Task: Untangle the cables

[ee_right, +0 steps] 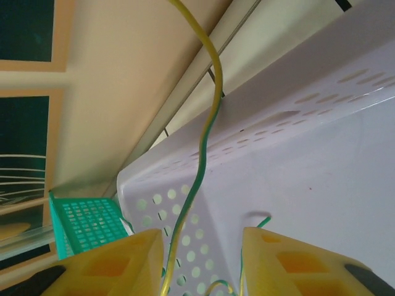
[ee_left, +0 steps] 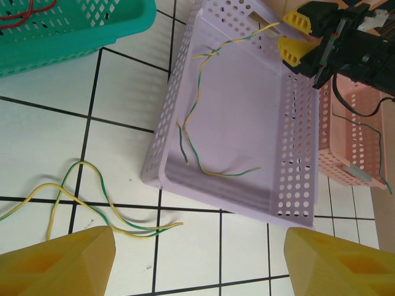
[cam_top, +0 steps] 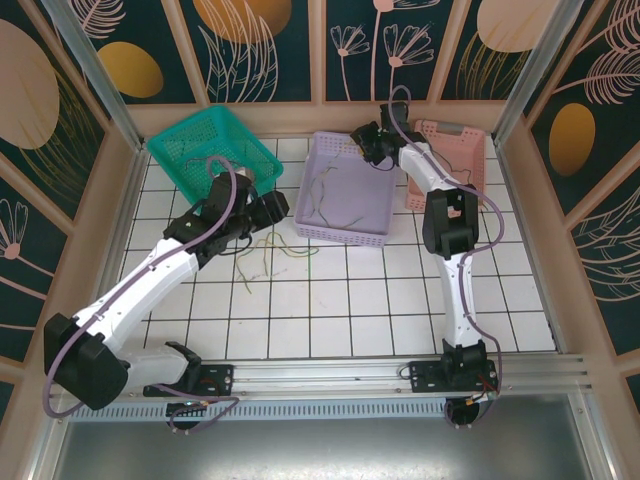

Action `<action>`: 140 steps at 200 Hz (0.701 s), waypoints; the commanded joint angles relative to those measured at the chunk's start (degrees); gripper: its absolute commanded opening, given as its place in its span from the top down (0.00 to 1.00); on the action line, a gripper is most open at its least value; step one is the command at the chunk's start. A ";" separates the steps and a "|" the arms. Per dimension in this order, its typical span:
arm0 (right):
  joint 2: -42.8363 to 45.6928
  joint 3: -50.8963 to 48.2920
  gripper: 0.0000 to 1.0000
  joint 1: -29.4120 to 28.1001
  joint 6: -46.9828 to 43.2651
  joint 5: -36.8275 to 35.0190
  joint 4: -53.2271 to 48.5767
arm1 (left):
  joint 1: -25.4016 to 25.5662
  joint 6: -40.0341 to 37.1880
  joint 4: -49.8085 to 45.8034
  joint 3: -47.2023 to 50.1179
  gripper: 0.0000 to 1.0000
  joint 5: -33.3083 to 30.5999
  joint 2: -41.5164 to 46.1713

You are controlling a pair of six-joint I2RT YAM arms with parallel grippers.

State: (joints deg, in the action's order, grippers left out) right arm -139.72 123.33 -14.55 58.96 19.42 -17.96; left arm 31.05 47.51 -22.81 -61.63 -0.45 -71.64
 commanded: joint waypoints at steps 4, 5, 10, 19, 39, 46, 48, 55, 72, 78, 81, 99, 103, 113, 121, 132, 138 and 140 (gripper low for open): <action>-0.41 -1.19 0.58 0.26 3.26 -0.24 4.39 | -0.30 0.86 1.89 0.72 0.27 0.88 1.76; -0.44 -1.04 0.58 0.29 3.31 -0.30 4.36 | -0.29 0.85 1.89 0.72 0.27 0.88 1.76; -0.61 -0.60 0.57 0.29 3.63 -0.19 4.41 | -0.29 0.75 1.82 0.64 0.27 0.97 1.83; -1.25 0.13 0.57 0.20 4.31 0.13 4.50 | -0.33 0.58 1.76 0.63 0.27 1.16 1.79; -2.57 0.80 0.58 0.18 6.18 1.14 4.85 | -0.29 0.39 1.80 0.63 0.27 1.46 1.78; -2.66 0.47 0.60 0.09 6.68 1.08 5.35 | -0.29 0.31 1.80 0.63 0.27 1.49 1.77; -2.62 0.37 0.60 0.10 6.85 1.06 5.53 | -0.29 0.31 1.80 0.63 0.27 1.52 1.77; -2.57 -0.05 0.61 -0.02 7.40 1.04 6.09 | -0.29 0.24 1.80 0.67 0.27 1.54 1.79; -2.83 -0.32 0.61 -0.01 9.03 1.21 7.49 | -0.29 0.09 1.80 0.85 0.28 1.62 1.85; -3.05 -0.20 0.61 0.04 9.59 1.45 7.98 | -0.31 0.12 1.81 0.89 0.27 1.66 1.88; -3.16 -0.11 0.61 0.00 9.94 1.48 8.28 | -0.33 0.05 1.80 0.94 0.27 1.68 1.85; -4.08 0.90 0.57 -0.20 11.49 2.12 9.19 | -0.29 0.11 1.80 1.11 0.28 1.79 1.85; -4.32 1.39 0.57 -0.25 11.79 2.22 9.22 | -0.29 0.10 1.80 1.12 0.28 1.81 1.89; -4.89 2.27 0.57 -0.43 12.39 2.40 9.22 | -0.30 0.04 1.80 1.16 0.27 1.87 1.94; -5.27 2.61 0.57 -0.65 12.92 2.46 9.36 | -0.29 0.05 1.82 1.24 0.27 1.92 1.94; -5.64 2.64 0.58 -0.78 13.90 2.63 9.85 | -0.29 -0.04 1.85 1.24 0.27 1.87 1.98; -5.89 2.53 0.59 -0.84 14.38 2.62 10.22 | -0.30 0.09 1.80 1.24 0.27 1.94 1.94; -5.95 2.49 0.60 -0.90 14.55 2.66 10.29 | -0.36 -0.01 1.80 1.24 0.27 1.94 1.98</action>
State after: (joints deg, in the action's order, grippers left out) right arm -143.98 123.76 -14.72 70.24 20.91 -10.17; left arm 31.05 47.68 -22.46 -61.12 0.99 -70.74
